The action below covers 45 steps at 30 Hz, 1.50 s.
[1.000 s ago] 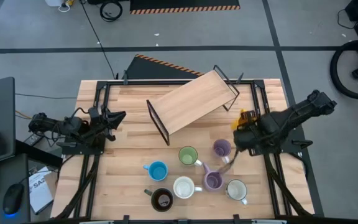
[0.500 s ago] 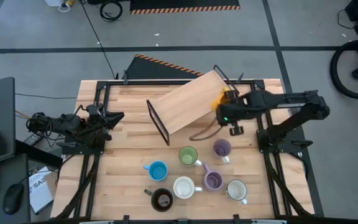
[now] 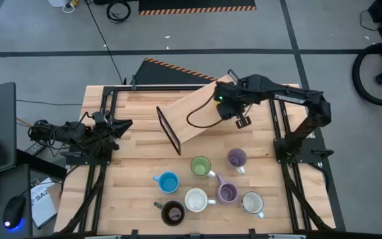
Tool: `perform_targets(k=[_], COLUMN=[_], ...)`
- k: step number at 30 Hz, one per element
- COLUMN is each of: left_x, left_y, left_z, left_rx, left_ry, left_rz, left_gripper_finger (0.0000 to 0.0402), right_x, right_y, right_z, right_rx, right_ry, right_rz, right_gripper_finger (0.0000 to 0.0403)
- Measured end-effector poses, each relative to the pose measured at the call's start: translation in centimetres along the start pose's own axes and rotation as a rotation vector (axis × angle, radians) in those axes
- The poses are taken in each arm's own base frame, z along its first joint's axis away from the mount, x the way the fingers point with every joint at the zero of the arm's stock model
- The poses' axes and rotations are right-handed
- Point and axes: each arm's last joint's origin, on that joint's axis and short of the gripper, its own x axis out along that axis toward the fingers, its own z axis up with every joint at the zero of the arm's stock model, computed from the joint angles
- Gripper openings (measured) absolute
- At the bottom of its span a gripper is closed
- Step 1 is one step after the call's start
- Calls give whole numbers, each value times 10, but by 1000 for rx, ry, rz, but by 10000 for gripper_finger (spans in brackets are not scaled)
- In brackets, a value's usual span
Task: Place coffee mugs
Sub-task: Put the yellow mug on the shelf
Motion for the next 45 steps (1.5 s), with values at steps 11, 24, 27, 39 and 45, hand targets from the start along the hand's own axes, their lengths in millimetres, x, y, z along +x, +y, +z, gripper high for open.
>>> perform_targets(k=[11, 24, 27, 39, 45], left_x=[0, 0, 0, 0, 0], left_y=[0, 0, 0, 2, 1], left_z=[-1, -1, -1, -5, -5], left_rx=[9, 3, -3, 9, 8], left_ry=[10, 11, 11, 39, 39], left_rz=[3, 3, 4, 13, 12], left_gripper_finger=[54, 55, 55, 55, 55], right_x=[32, 34, 33, 30, 32], right_y=[-29, -38, -38, -52, -56], right_z=[-9, -15, -17, -37, -42], right_rx=[-116, -87, -88, 21, 52], right_ry=[53, 73, 103, 172, 160], right_rz=[74, 24, -4, -76, -69], right_gripper_finger=[35, 93, 116, 167, 166])
